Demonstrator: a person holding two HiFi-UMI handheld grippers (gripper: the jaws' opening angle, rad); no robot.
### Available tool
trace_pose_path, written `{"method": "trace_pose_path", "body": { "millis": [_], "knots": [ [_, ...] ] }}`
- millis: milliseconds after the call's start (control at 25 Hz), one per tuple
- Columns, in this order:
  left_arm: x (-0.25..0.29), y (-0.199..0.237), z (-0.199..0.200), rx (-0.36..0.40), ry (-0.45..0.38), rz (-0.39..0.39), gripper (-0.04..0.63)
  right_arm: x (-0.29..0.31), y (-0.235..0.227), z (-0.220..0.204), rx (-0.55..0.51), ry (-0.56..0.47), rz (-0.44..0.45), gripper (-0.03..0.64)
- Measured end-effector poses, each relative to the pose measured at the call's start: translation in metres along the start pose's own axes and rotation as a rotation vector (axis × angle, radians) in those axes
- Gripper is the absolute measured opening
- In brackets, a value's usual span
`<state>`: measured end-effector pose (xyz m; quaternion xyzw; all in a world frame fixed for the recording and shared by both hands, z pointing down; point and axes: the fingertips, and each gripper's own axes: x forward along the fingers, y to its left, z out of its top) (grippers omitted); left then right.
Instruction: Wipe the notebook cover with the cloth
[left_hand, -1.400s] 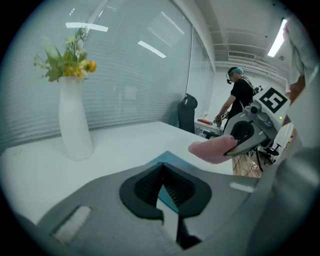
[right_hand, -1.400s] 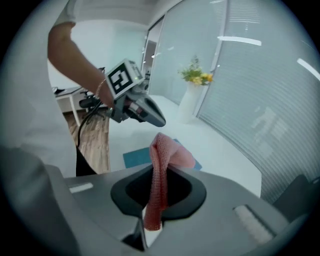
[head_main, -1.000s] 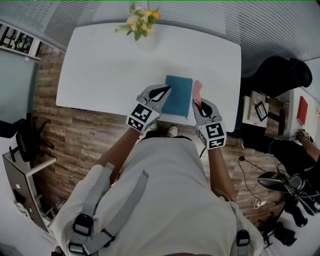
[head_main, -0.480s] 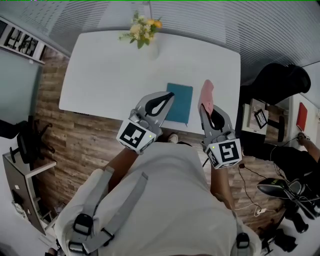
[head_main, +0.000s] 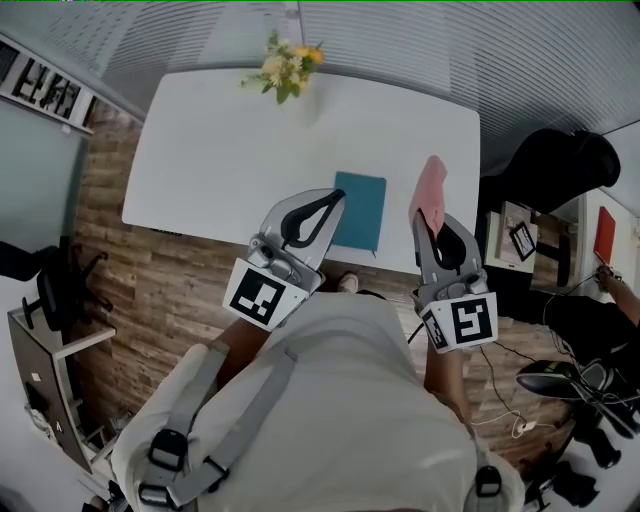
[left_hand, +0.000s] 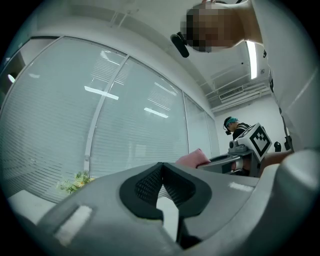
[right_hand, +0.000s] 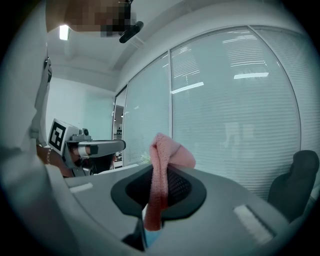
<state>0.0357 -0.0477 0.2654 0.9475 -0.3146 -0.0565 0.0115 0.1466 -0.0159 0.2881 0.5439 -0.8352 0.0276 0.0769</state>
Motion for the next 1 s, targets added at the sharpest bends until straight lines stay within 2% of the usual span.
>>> {"method": "trace_pose_path", "body": {
  "millis": [440,1000],
  "knots": [
    [-0.0044,0.0035,0.0042,0.003,-0.005,0.029,0.002,-0.0076,0.0001,0.0107,-0.005,-0.013,-0.002,0.026],
    [-0.0047,0.0043,0.0053,-0.005,-0.013,0.021,0.002,-0.0035,0.0019,0.0106,-0.016,-0.007,0.000,0.026]
  ]
}}
